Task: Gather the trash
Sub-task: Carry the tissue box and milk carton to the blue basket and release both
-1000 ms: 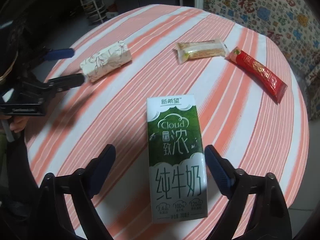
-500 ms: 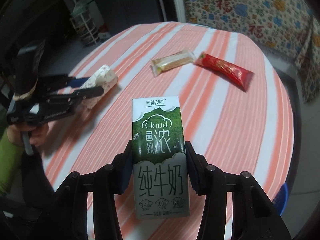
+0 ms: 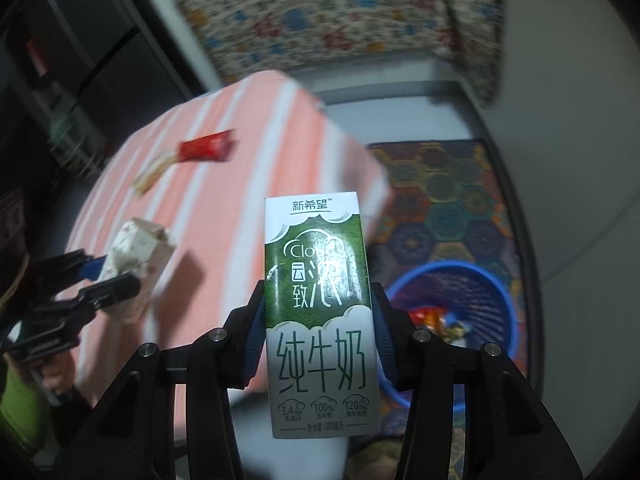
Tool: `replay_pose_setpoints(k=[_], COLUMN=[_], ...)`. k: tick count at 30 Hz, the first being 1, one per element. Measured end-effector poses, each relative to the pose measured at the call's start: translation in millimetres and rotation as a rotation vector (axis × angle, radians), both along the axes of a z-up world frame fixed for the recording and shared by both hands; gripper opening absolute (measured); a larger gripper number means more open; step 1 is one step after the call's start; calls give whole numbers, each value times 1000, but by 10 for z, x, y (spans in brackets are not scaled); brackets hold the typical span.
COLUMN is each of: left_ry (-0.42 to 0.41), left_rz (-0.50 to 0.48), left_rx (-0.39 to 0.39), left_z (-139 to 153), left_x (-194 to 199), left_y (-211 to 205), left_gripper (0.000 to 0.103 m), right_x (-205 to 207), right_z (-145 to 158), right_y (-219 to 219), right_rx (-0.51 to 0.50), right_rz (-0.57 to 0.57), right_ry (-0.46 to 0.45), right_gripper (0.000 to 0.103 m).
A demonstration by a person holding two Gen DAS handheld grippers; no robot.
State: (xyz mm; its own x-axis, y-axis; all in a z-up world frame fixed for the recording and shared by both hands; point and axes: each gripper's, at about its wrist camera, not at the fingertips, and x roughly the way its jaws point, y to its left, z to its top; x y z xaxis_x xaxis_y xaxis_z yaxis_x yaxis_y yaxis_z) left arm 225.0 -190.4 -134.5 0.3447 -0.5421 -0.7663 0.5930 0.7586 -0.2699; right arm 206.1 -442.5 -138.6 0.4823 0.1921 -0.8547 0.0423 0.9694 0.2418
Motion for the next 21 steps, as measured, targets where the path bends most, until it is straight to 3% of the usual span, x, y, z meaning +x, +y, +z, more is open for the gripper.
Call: replay_pose_setpoints(k=[7,11,21], left_ry=[47,87,152], left_rz=[-59,-69,-67], left_rx=[2,12,17], left_z=[-228,-488,-1035], left_x=[43,126,298], left_y=[-1042,-1469,-1969], left_gripper=[36,36,37], right_x=[-63,-101,-166], right_z=[-361,-632,-900], right_y=[-749,-1049,-1486], right_rx=[-36,10,125], right_rz=[-173,-239,-323], right_ry=[47,64,113], right_gripper=[49,49,50])
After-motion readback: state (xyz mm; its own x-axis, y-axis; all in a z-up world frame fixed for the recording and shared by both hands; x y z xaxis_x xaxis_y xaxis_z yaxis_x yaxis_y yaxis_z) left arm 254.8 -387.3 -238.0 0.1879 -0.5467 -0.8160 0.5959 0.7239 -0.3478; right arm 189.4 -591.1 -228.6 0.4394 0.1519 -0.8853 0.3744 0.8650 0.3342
